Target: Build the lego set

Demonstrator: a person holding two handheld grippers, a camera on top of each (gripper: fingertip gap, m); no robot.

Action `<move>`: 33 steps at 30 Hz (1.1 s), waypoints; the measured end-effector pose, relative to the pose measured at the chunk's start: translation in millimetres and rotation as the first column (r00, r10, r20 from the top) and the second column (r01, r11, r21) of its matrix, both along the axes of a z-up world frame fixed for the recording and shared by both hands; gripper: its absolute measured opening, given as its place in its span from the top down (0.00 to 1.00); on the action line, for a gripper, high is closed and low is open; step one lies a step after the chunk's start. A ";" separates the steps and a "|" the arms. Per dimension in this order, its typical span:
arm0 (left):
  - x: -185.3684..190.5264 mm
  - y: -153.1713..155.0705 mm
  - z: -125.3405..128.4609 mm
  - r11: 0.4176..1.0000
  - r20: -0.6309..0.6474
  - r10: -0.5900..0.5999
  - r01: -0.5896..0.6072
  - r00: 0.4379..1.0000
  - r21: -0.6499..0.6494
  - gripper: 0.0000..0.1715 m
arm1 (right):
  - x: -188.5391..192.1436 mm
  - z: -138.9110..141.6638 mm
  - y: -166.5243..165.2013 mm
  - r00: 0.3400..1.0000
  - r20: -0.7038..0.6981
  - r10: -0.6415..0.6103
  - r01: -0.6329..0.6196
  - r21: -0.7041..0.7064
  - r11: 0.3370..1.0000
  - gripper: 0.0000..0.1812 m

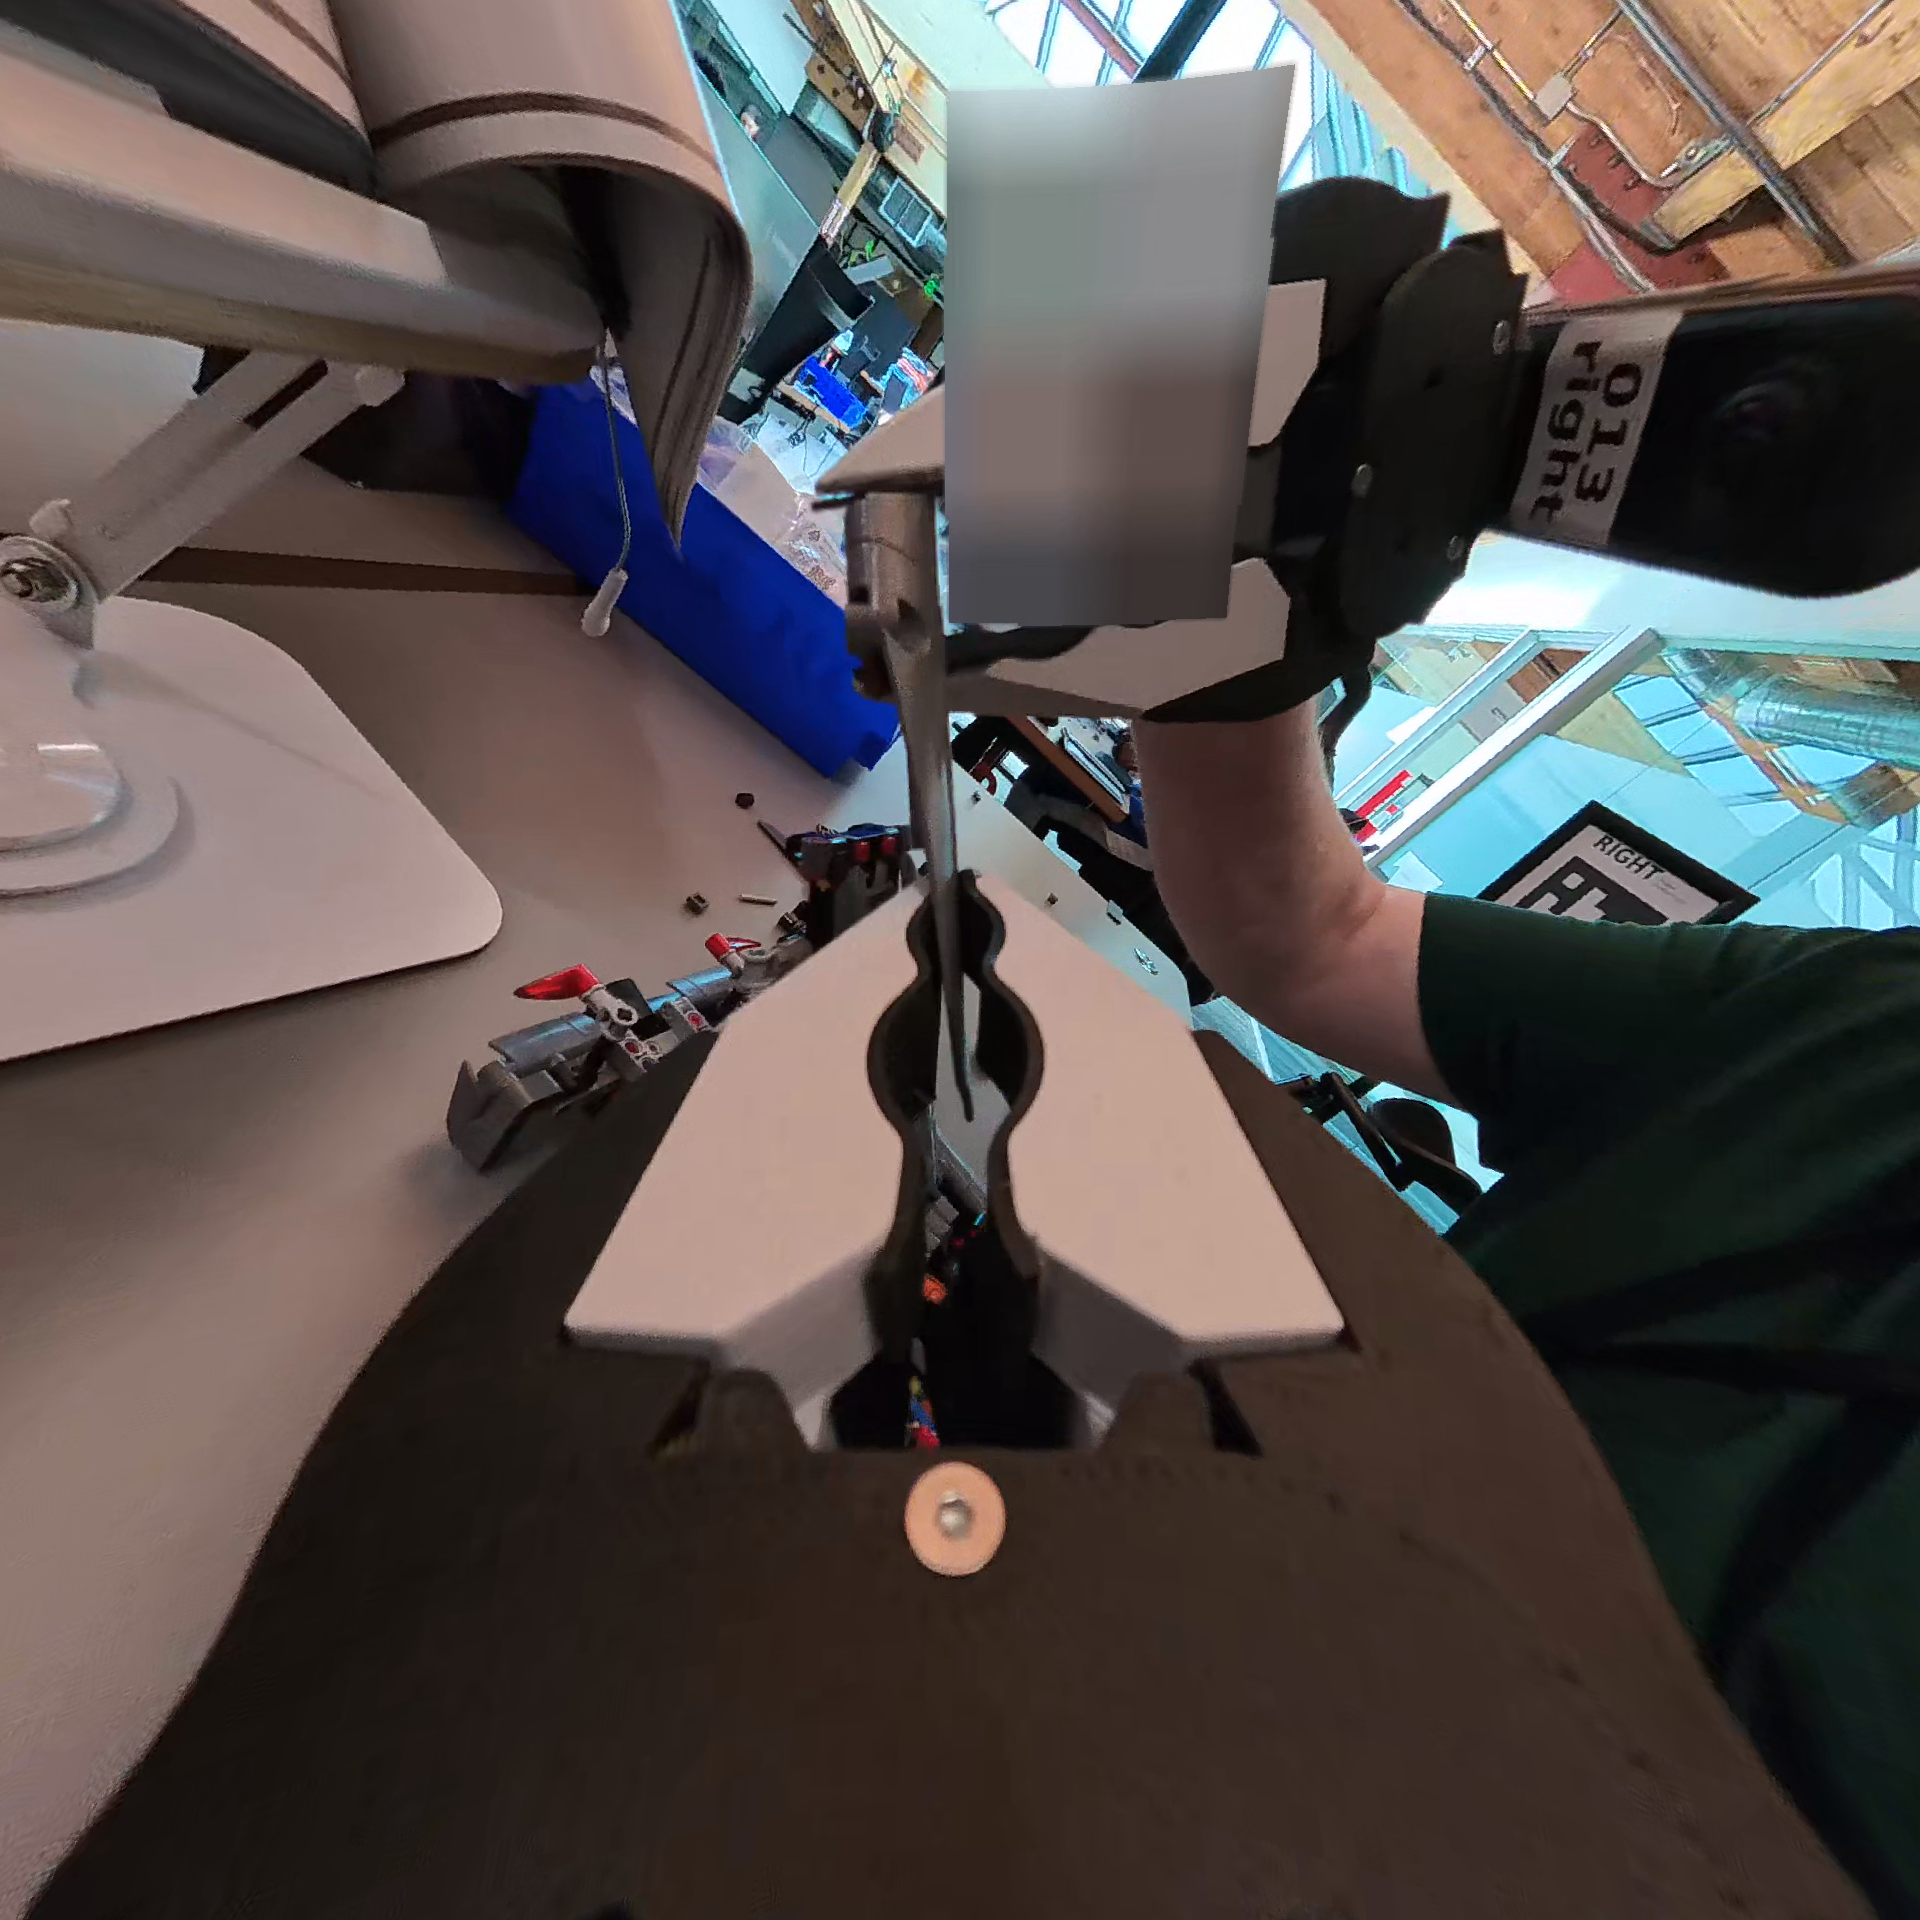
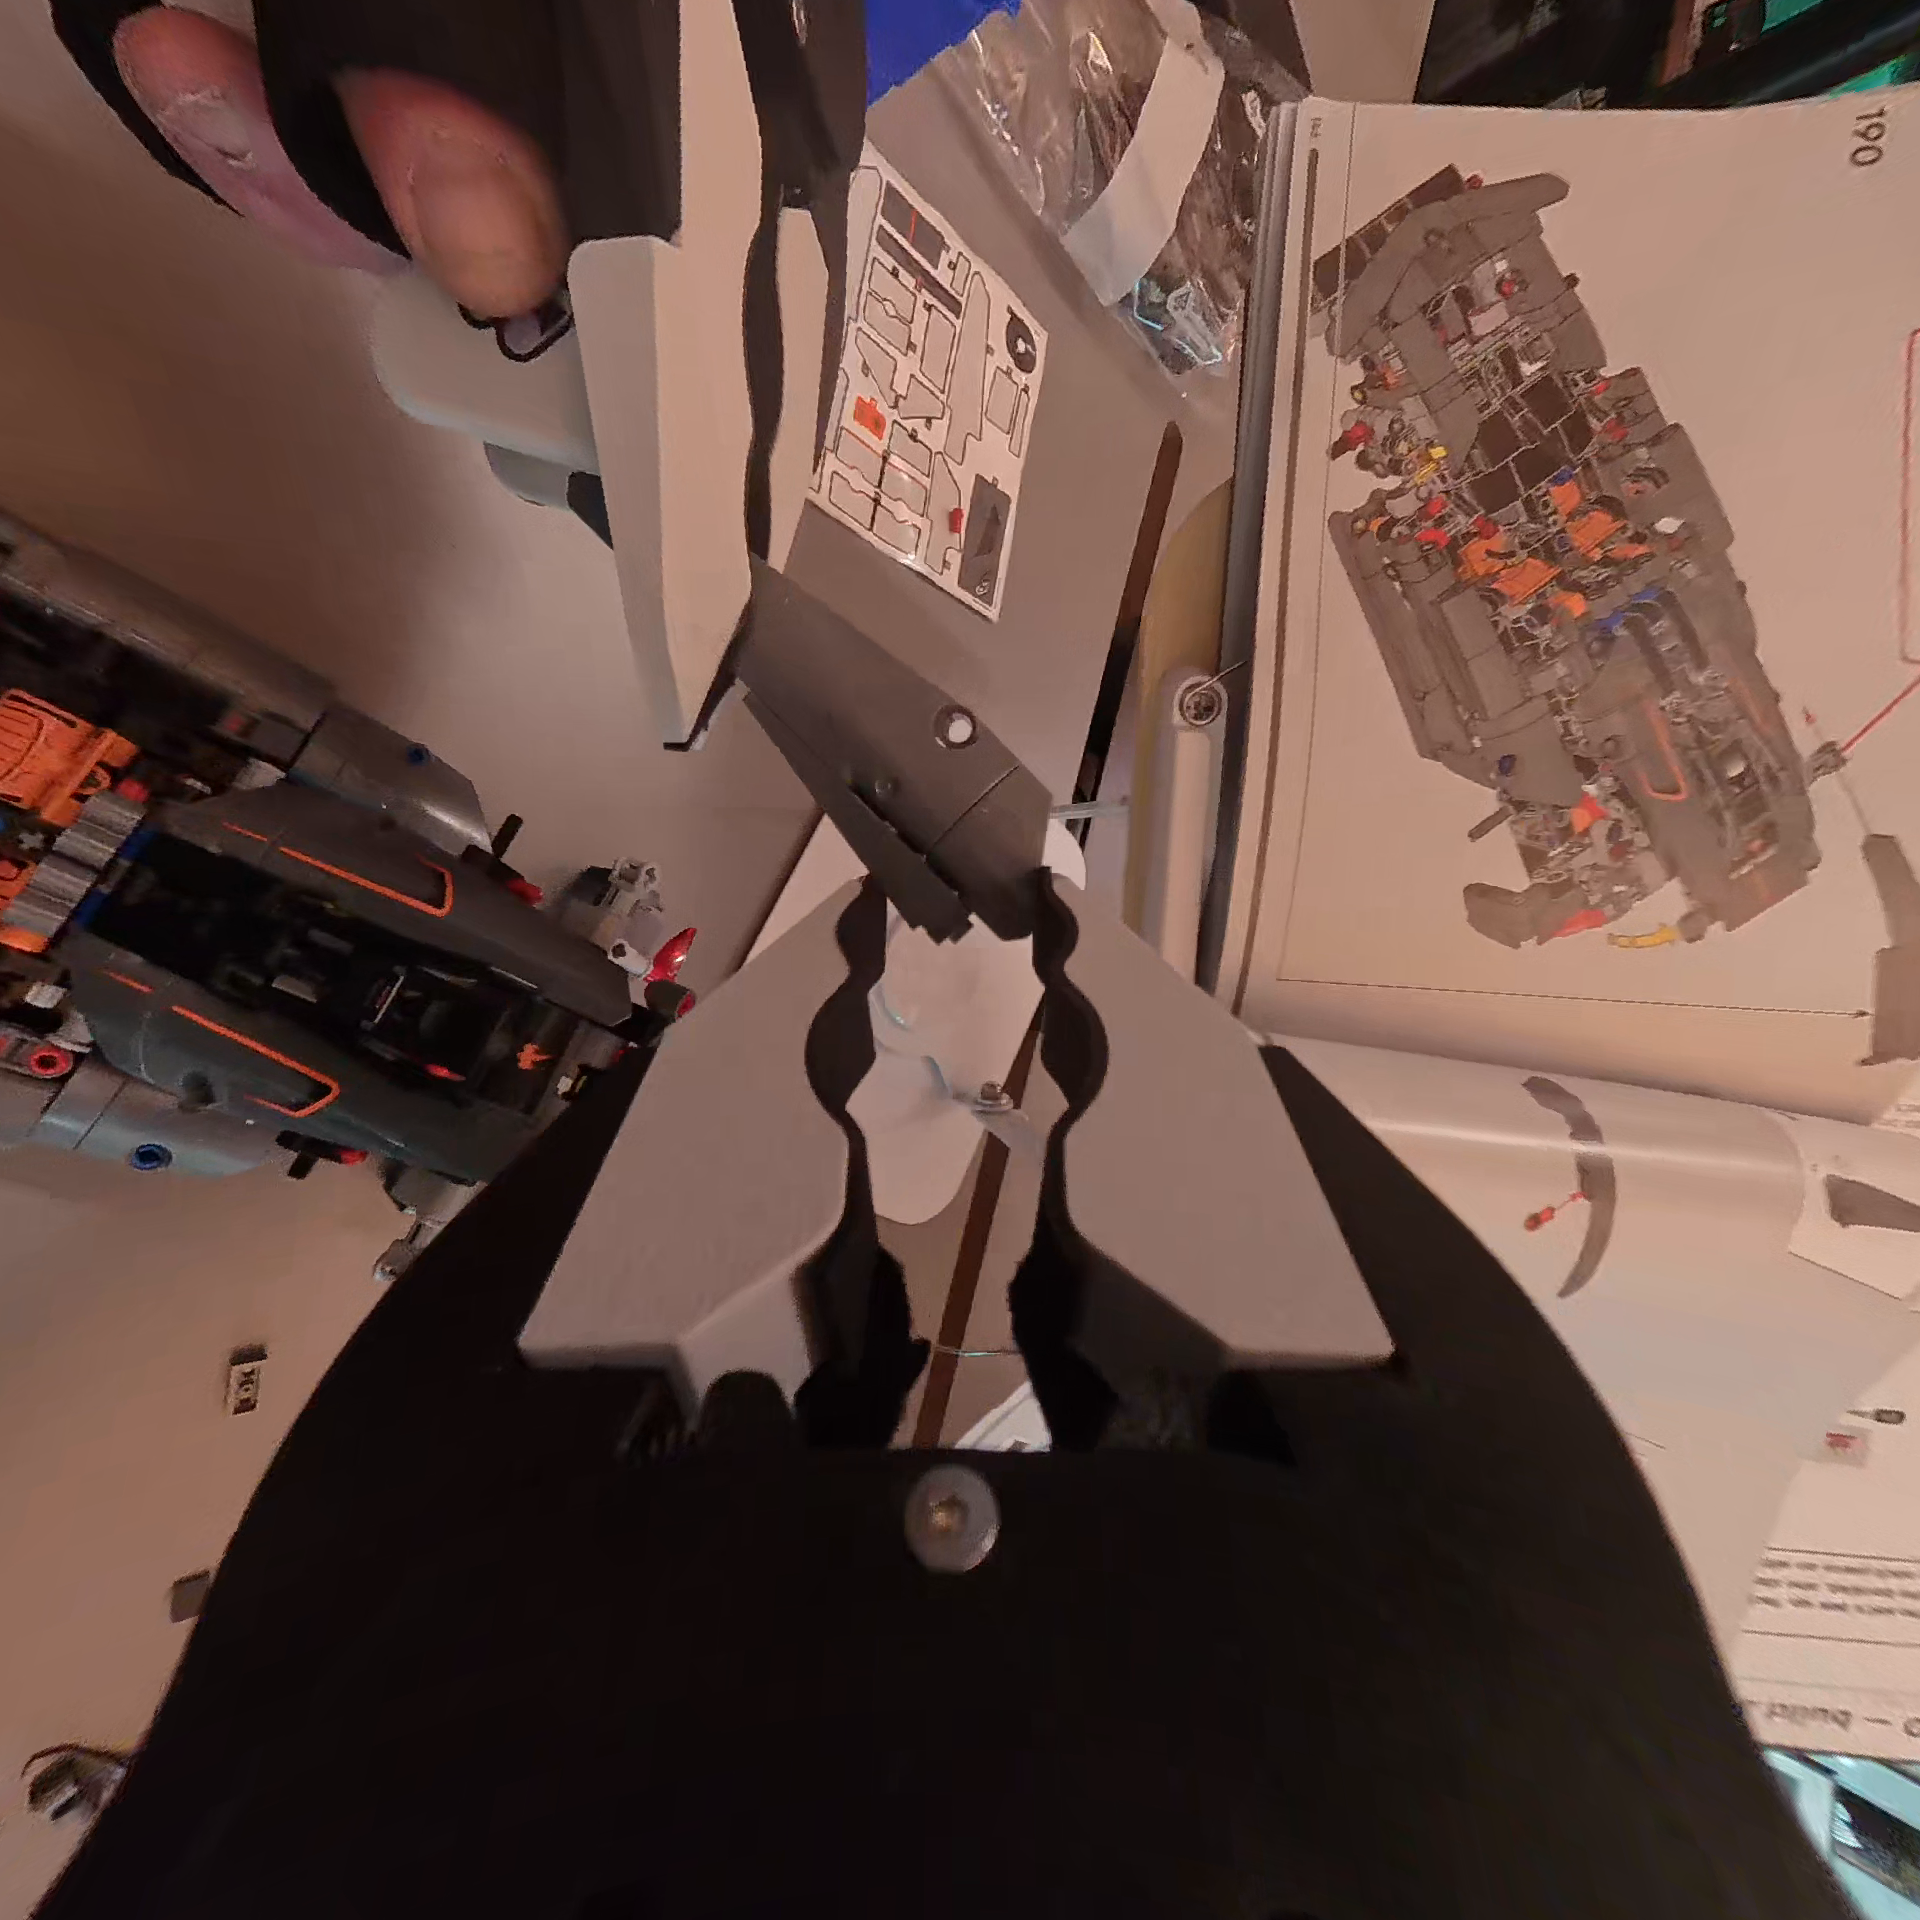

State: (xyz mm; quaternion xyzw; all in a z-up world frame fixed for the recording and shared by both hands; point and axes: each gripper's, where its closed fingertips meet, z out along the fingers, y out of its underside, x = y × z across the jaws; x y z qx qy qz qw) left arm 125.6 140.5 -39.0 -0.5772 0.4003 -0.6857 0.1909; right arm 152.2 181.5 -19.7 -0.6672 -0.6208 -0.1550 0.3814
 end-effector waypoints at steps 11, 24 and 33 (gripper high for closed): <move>-3.2 10.8 2.3 0.919 0.008 0.208 -0.198 0.978 0.341 0.78 | 9.3 -10.0 0.8 0.986 -0.158 -0.054 0.015 -0.236 0.972 0.86; 5.0 9.8 -14.5 0.577 -0.062 0.397 -0.196 0.916 0.793 0.79 | 16.6 -39.6 -19.7 0.952 -0.204 -0.229 0.005 -0.737 0.676 0.87; 3.0 8.4 -16.4 0.624 -0.081 0.394 -0.202 0.916 0.755 0.91 | 19.4 -37.3 -31.4 0.958 -0.139 -0.252 0.008 -0.862 0.507 0.87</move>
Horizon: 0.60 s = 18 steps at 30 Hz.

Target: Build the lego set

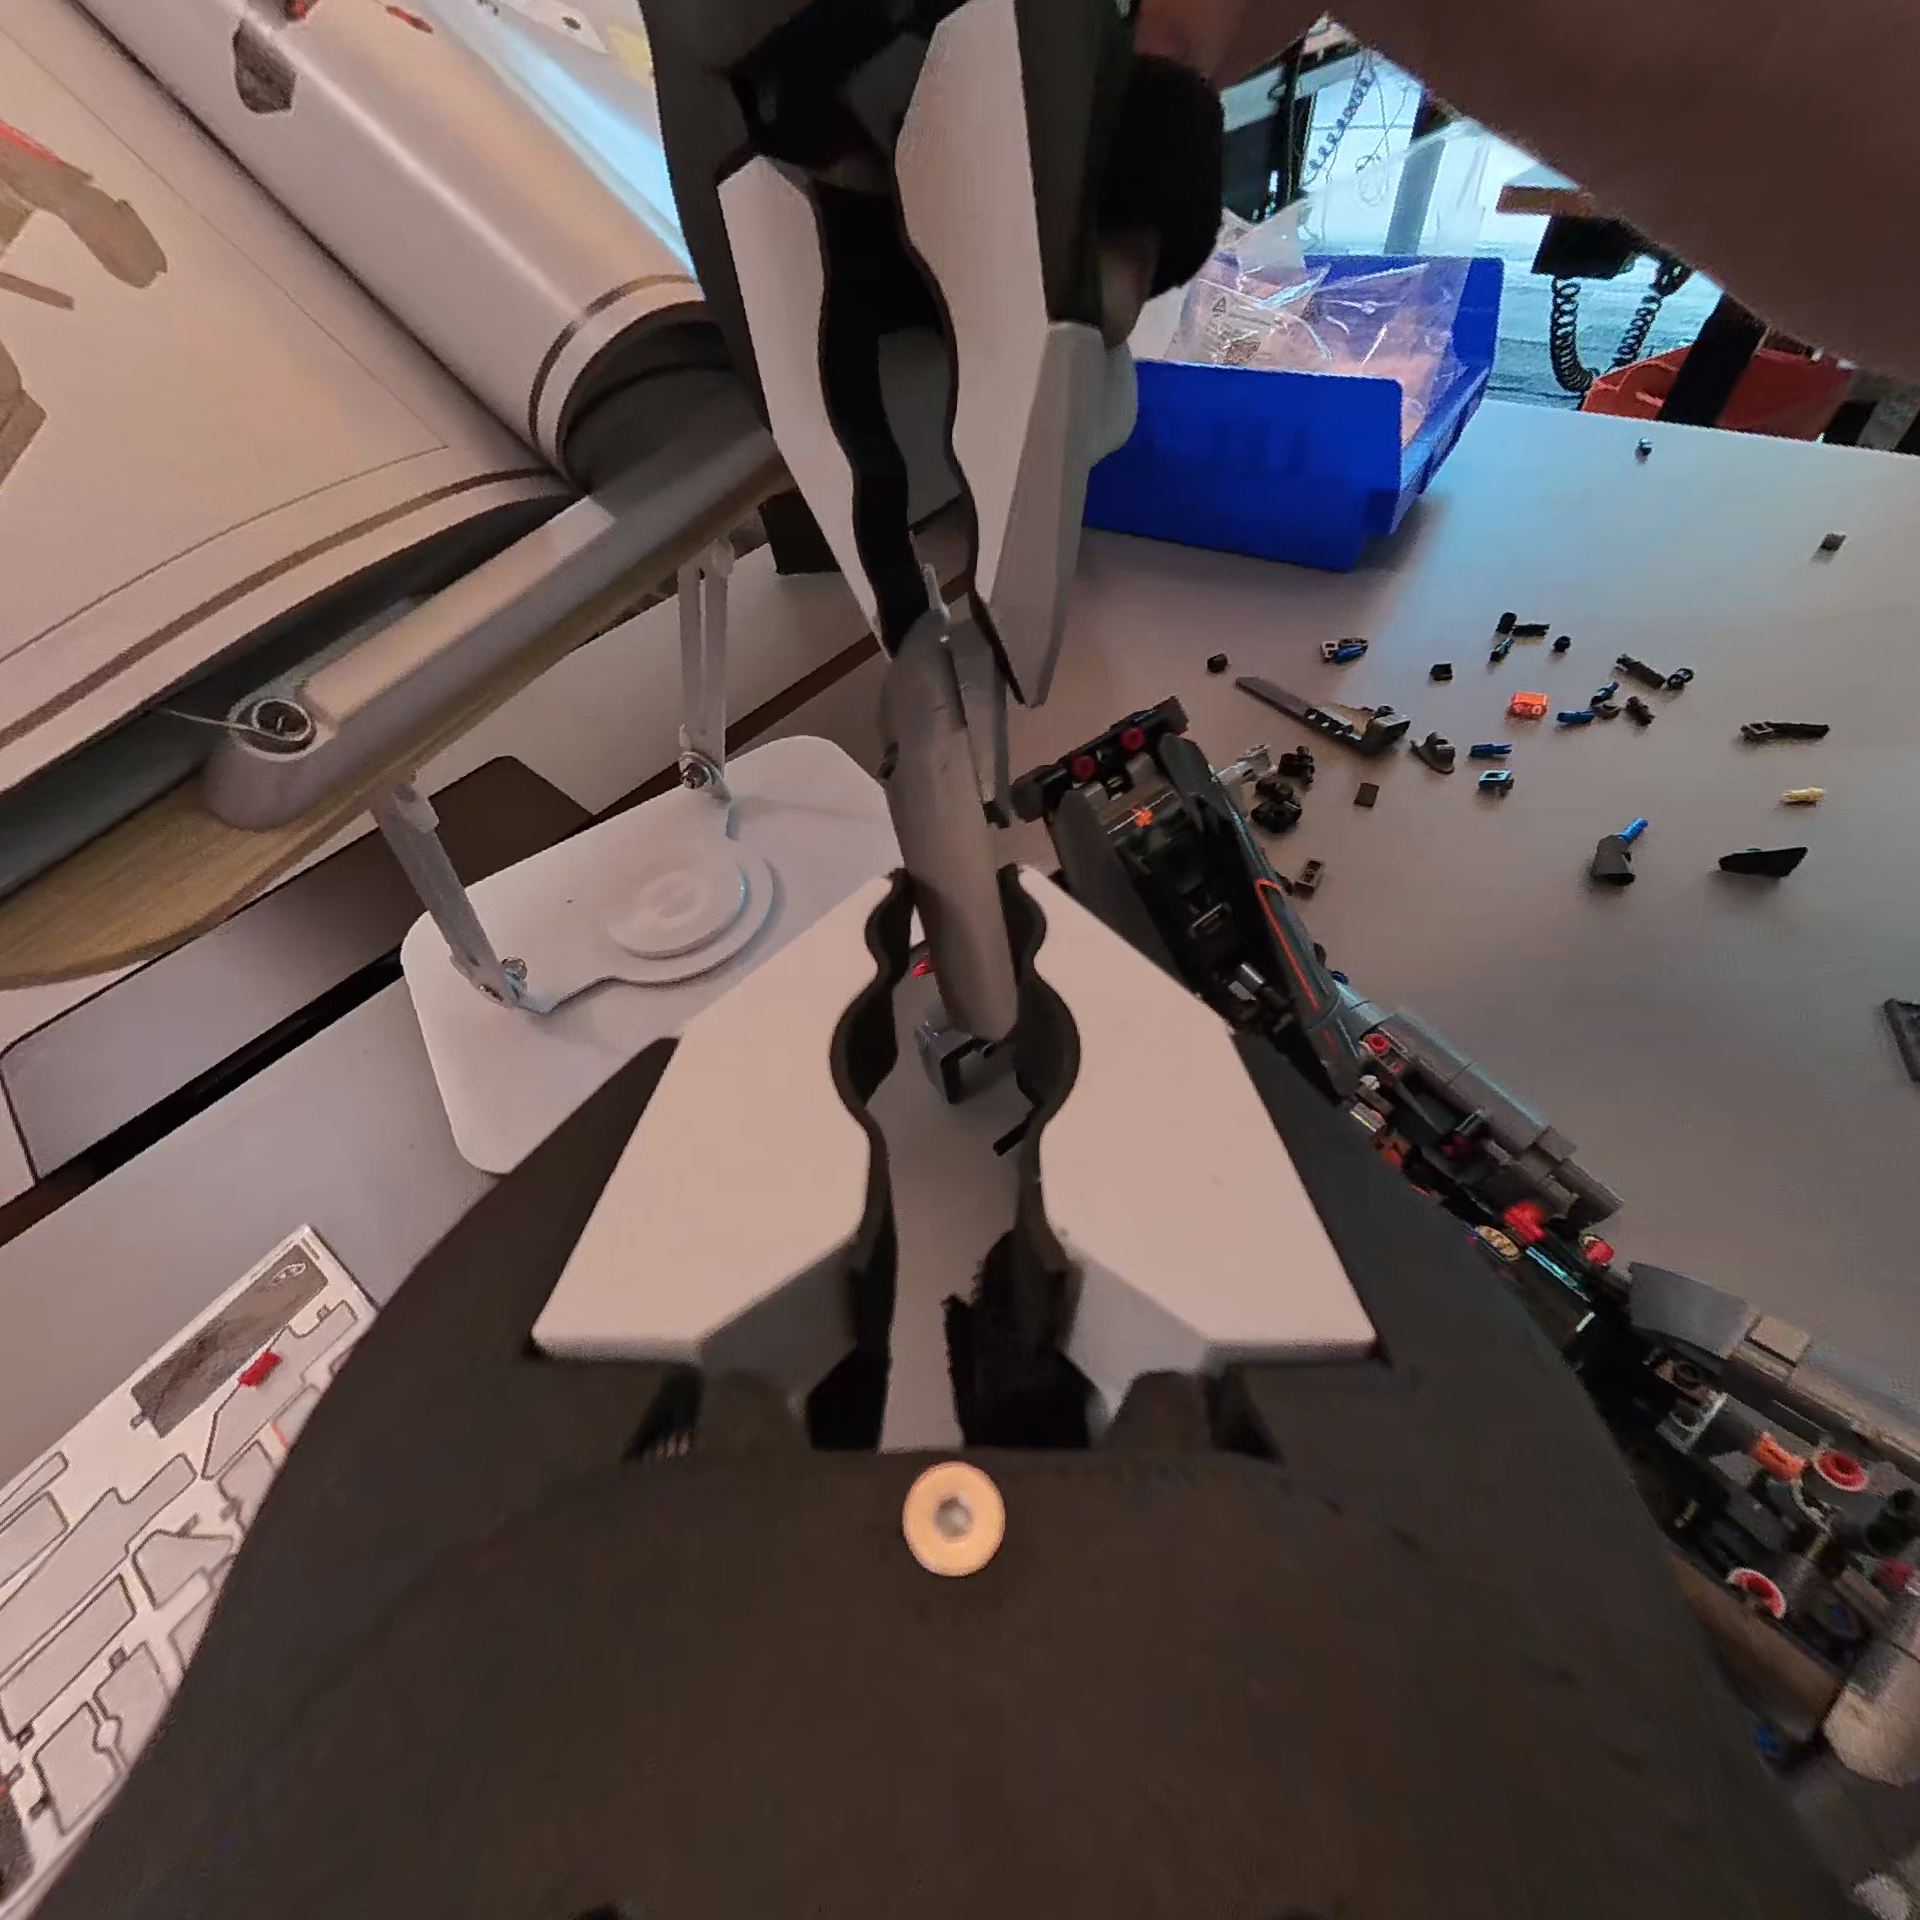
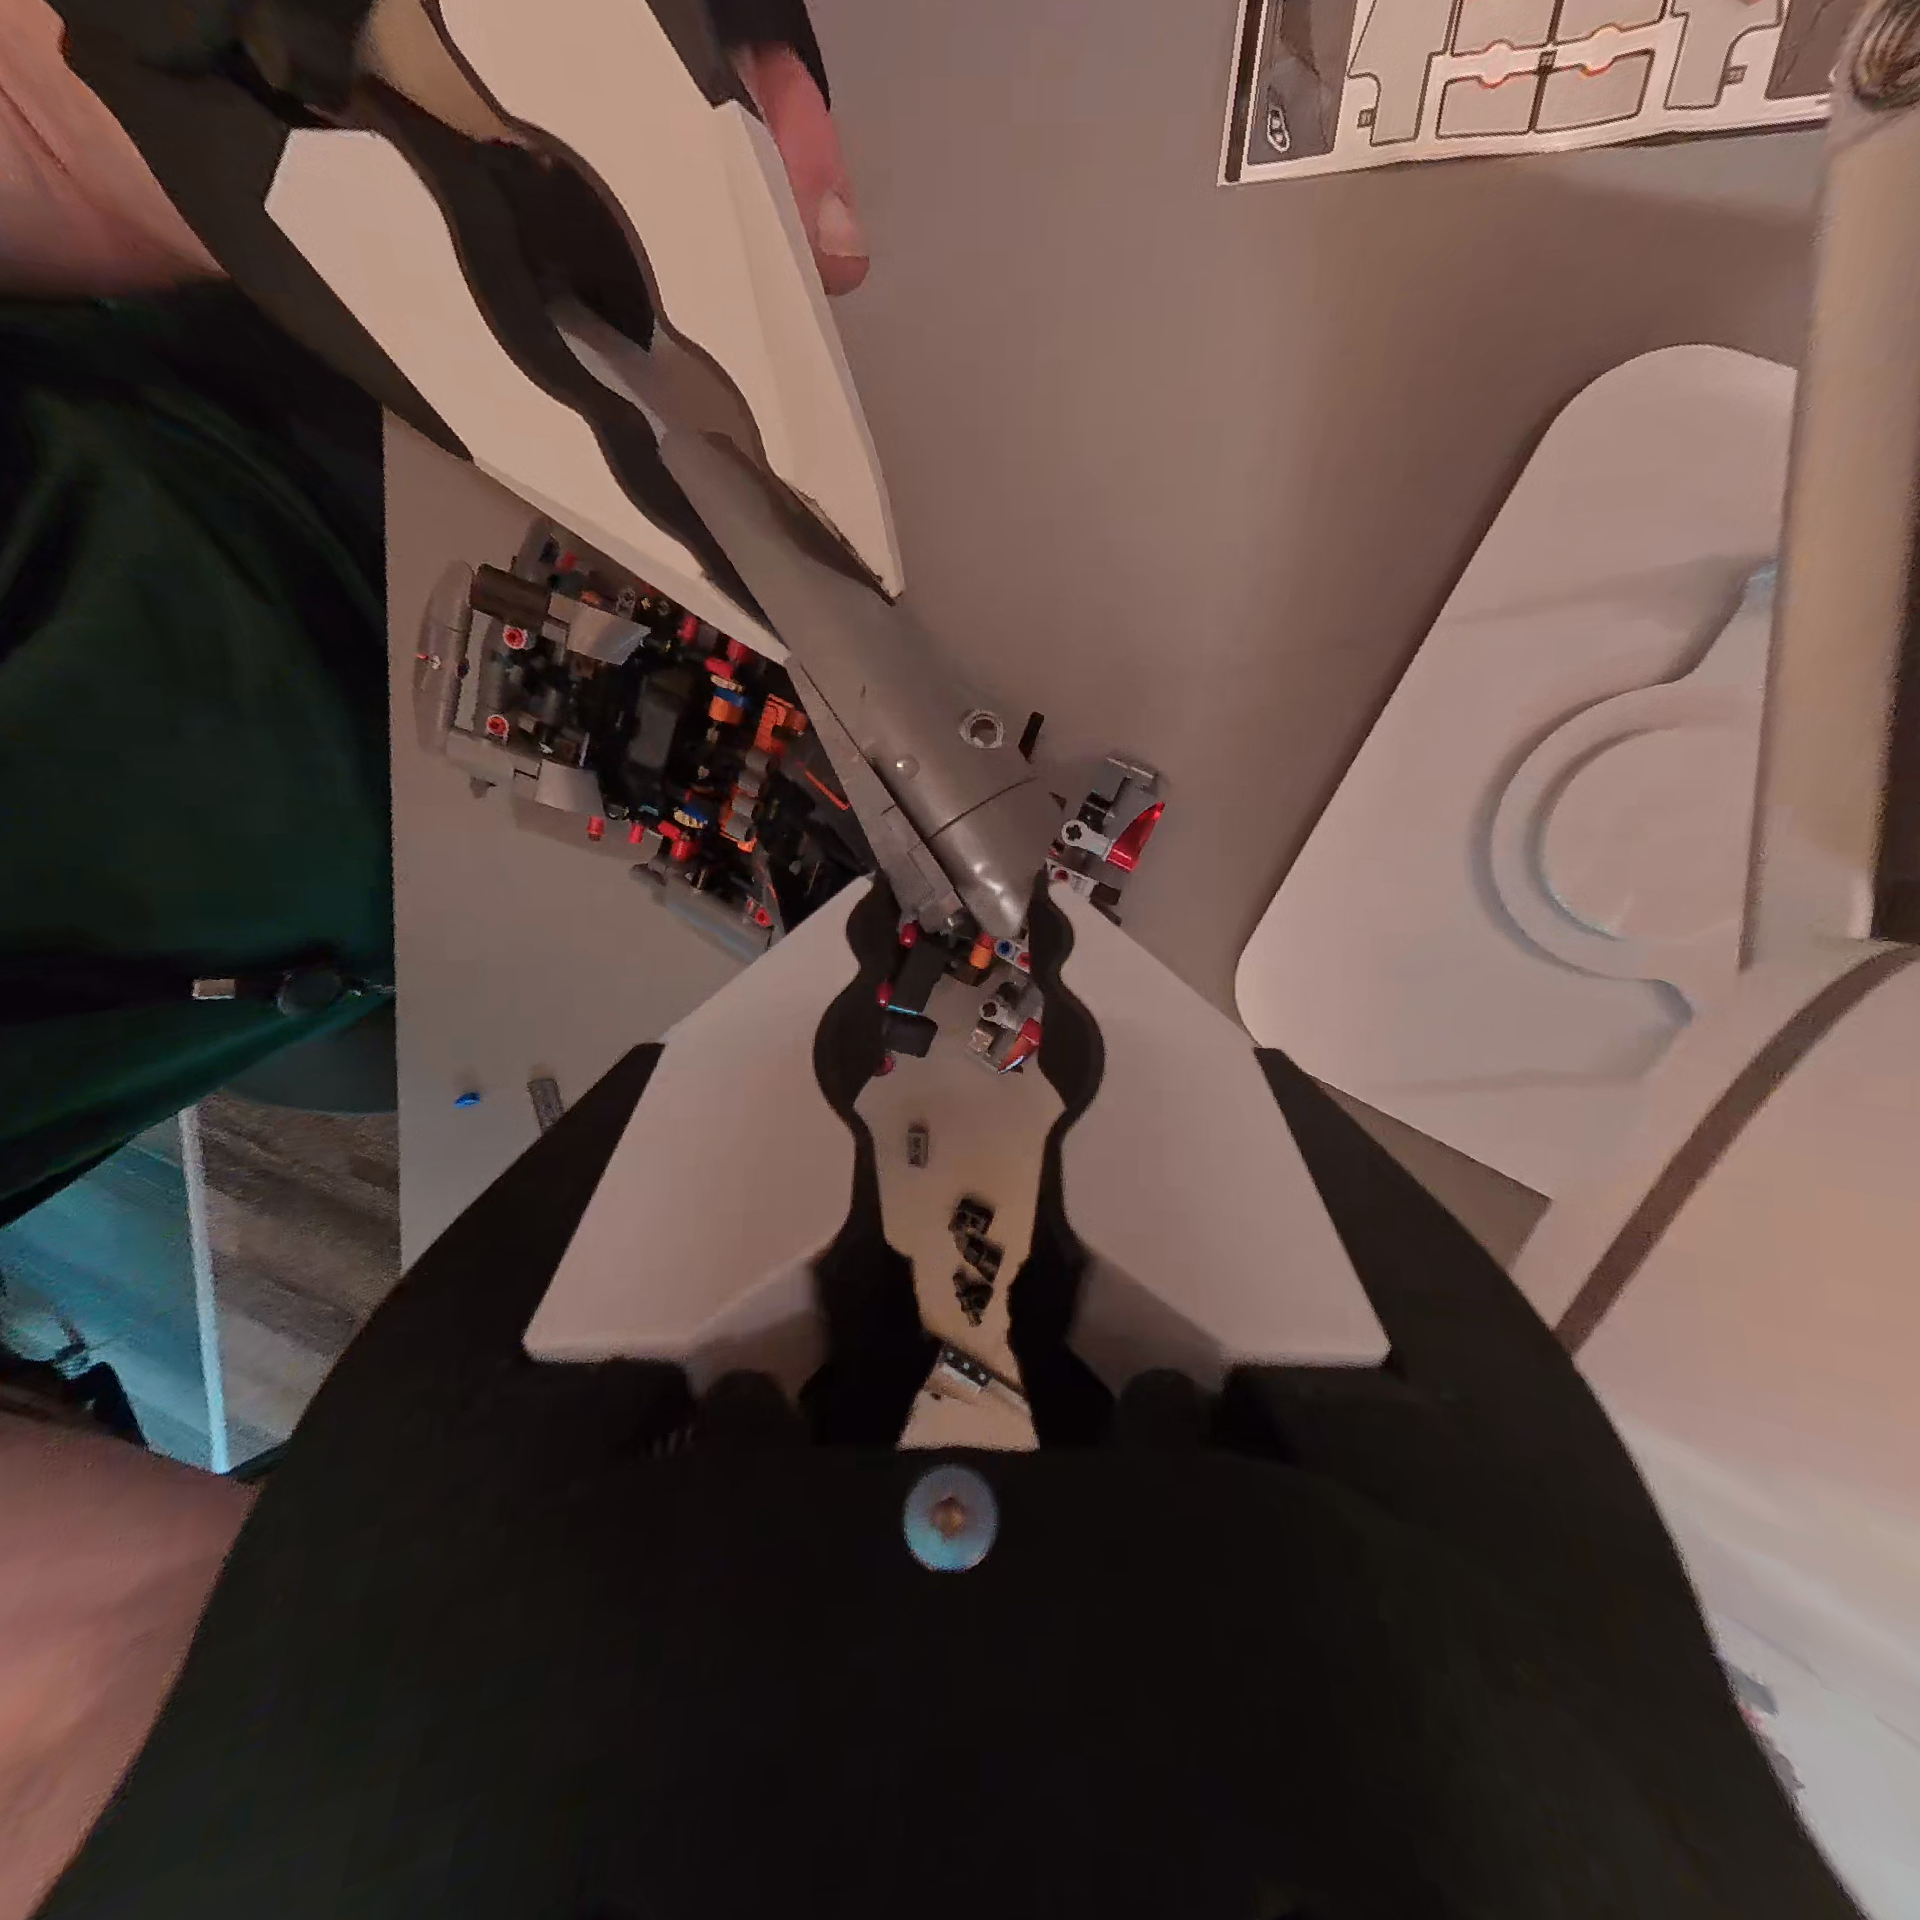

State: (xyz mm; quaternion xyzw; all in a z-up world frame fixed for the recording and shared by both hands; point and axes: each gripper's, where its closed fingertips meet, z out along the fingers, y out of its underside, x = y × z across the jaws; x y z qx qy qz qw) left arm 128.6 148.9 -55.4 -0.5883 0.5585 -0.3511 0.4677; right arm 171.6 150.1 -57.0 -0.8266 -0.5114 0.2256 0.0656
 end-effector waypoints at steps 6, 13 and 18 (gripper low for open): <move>-5.1 5.8 5.4 0.980 0.088 0.001 0.016 0.996 -0.196 0.94 | -7.2 11.6 -0.6 0.993 -0.115 -0.021 0.011 -0.087 0.996 0.88; -6.6 5.7 8.5 0.961 0.126 -0.012 0.046 0.992 -0.274 1.00 | -10.1 12.1 -0.4 0.983 -0.176 -0.045 0.015 -0.167 0.986 0.95; -5.6 6.8 4.5 0.979 0.078 0.015 0.001 0.997 -0.203 1.00 | -9.3 9.5 -0.3 0.984 -0.172 -0.049 0.024 -0.146 0.989 0.91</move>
